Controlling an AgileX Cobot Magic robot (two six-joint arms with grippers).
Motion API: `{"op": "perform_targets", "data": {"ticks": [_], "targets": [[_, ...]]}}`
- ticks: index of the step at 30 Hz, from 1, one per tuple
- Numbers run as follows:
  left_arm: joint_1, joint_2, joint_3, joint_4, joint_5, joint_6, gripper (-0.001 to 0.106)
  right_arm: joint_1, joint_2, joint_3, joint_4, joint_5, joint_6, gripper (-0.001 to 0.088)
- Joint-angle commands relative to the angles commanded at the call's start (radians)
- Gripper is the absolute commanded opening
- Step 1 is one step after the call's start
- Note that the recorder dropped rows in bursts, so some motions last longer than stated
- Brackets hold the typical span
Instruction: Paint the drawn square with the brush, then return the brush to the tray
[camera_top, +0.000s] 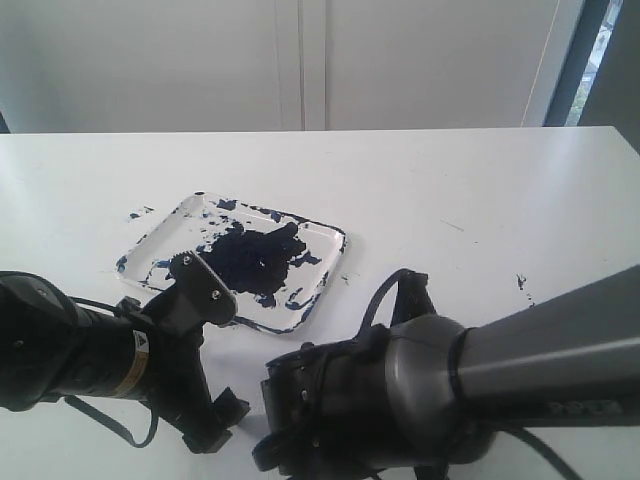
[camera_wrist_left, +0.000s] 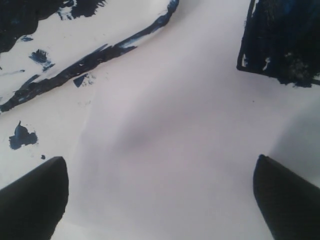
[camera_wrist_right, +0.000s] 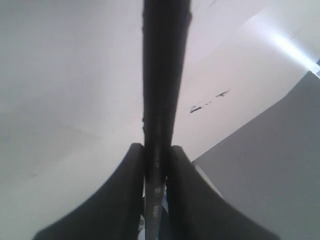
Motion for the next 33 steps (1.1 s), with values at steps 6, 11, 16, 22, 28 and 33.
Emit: {"op": "perform_targets", "data": {"ticks": [6, 11, 16, 22, 28, 33], "targets": [[0.0, 0.0, 0.0, 0.0, 0.0, -0.017, 0.101, -0.031, -0.019, 0.0, -0.021, 0.0, 0.003, 0.0], [0.0, 0.0, 0.0, 0.0, 0.0, -0.02, 0.101, -0.084, -0.019, 0.0, -0.037, 0.0, 0.023, 0.0], [0.0, 0.0, 0.0, 0.0, 0.0, -0.021, 0.101, -0.105, -0.019, 0.0, -0.032, 0.0, 0.0, 0.0], [0.0, 0.0, 0.0, -0.003, 0.023, -0.021, 0.101, -0.12, -0.013, 0.0, -0.026, 0.0, -0.087, 0.0], [0.0, 0.0, 0.0, -0.01, 0.039, -0.021, 0.101, -0.12, 0.025, 0.0, -0.034, 0.0, -0.097, 0.0], [0.0, 0.0, 0.0, -0.01, 0.037, -0.021, 0.101, -0.12, 0.088, 0.0, -0.049, 0.0, -0.095, 0.0]]}}
